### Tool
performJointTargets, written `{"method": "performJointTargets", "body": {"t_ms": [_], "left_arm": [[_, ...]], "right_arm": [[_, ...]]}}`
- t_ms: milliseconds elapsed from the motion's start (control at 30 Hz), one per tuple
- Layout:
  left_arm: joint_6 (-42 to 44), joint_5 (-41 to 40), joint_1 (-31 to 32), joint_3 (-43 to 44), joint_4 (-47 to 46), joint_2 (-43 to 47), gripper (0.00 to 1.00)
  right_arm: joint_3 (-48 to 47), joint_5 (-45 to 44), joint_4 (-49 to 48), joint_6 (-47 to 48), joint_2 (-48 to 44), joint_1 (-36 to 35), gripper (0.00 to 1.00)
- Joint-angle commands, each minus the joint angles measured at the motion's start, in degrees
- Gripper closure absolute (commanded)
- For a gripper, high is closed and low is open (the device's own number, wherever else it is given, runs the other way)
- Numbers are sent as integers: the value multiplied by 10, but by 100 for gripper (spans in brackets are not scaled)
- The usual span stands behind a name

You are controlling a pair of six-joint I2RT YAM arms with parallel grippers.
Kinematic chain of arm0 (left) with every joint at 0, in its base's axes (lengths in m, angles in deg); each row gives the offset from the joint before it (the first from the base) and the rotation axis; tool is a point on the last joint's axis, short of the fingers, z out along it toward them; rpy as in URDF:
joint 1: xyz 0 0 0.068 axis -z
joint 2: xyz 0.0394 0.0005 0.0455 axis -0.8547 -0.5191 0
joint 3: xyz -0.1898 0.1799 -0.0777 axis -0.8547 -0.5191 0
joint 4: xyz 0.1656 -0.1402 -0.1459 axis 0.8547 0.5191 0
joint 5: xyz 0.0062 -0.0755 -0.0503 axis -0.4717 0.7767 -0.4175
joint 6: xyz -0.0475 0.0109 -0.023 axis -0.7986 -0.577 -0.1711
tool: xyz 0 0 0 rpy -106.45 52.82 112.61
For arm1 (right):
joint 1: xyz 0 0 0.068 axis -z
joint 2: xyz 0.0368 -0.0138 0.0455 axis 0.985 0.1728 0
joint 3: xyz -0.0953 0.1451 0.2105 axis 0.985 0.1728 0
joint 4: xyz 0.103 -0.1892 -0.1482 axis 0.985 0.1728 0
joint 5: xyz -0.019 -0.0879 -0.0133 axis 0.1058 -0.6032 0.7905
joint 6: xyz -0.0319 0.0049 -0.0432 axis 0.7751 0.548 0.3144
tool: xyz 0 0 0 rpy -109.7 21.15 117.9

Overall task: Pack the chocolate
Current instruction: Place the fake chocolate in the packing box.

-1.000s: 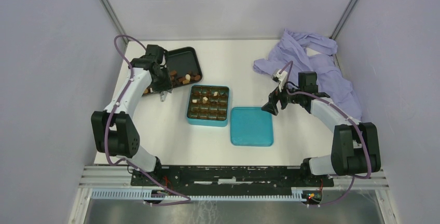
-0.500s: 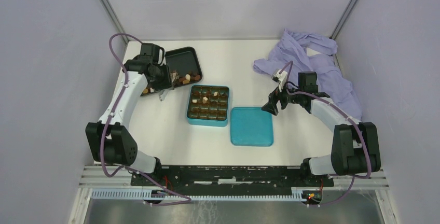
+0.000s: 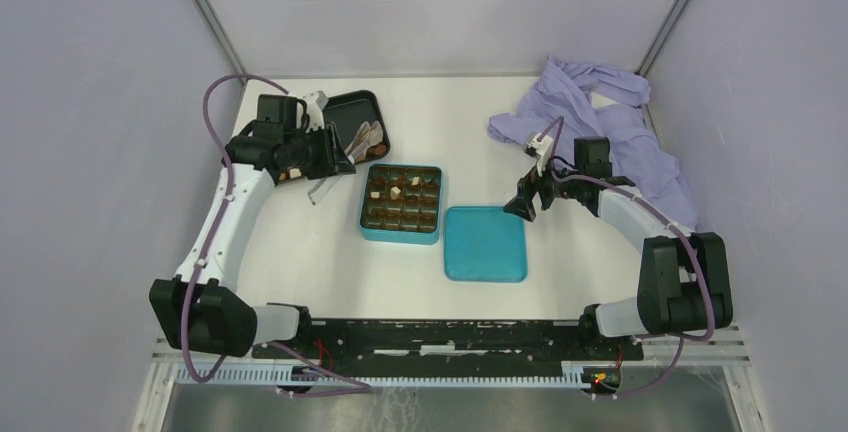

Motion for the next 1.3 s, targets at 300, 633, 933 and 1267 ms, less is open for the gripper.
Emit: {"method": "performJointTargets", "body": {"t_ms": [300,633,933,1267], "left_arm": [[1,60,142,-48,-74,26,98],[8,-14,226,-40,-48,-11,98],[15,-40,240,-39,-32,-26,98],[18,-54,242,-41,-27,-33,87]], "right_arm": [[-21,12,-8,1,6,2,6],[-20,9,-8,3,4,2,6],[-21,9,-7,3,5,2,6],[-20,9,-7,4,5,2,6]]}}
